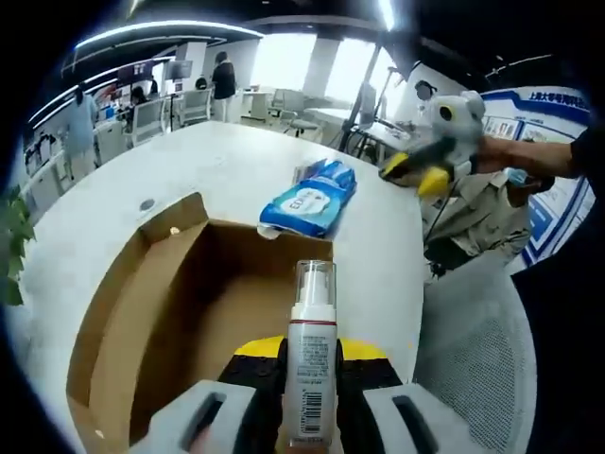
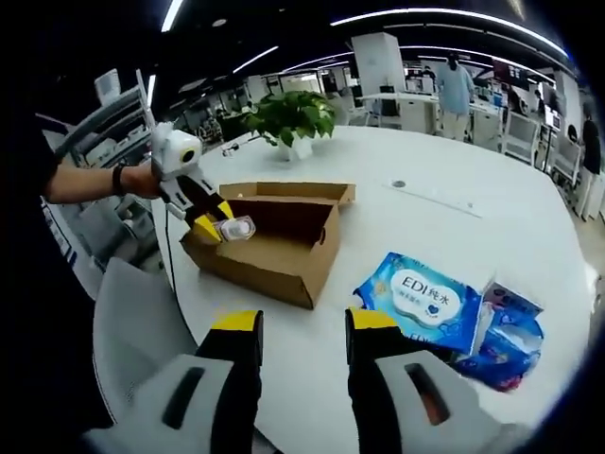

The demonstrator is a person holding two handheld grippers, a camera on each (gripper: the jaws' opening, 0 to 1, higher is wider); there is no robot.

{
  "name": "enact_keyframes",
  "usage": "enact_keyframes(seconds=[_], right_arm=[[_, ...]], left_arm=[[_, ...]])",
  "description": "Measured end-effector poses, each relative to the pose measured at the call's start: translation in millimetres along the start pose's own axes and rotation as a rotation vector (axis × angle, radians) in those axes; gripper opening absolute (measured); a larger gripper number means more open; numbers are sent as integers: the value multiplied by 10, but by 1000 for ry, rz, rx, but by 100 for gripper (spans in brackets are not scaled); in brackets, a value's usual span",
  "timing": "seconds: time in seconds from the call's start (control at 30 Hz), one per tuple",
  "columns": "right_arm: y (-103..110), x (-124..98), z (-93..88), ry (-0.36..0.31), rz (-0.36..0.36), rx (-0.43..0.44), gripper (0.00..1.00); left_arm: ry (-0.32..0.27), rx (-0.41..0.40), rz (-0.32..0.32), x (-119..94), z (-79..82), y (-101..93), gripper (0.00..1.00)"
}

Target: Operate the shoe box by opening the lid, removing the specified soft item, and placing it in the target area until the item is outside and the box remains undamaged.

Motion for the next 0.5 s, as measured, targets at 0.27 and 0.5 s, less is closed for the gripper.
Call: enact_keyframes(seconds=[0.27, 0.5], right_arm=[[225, 66, 217, -23, 62, -90, 33], [422, 94, 326, -20, 124, -172, 34]], left_arm=[[-48, 112, -64, -35, 299, -316, 19], [-70, 187, -115, -61, 469, -534, 19]])
Point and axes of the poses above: the point that each gripper's makers call its tool centre point, and the gripper's own axes: x roughly forward along the fingers, y roughly to its left, z roughly out of its top, the point moved 2 cm from there along -x, roughly backward along the fingers, and after that the axes turned 11 degrees about y, right-handed, at the moved point
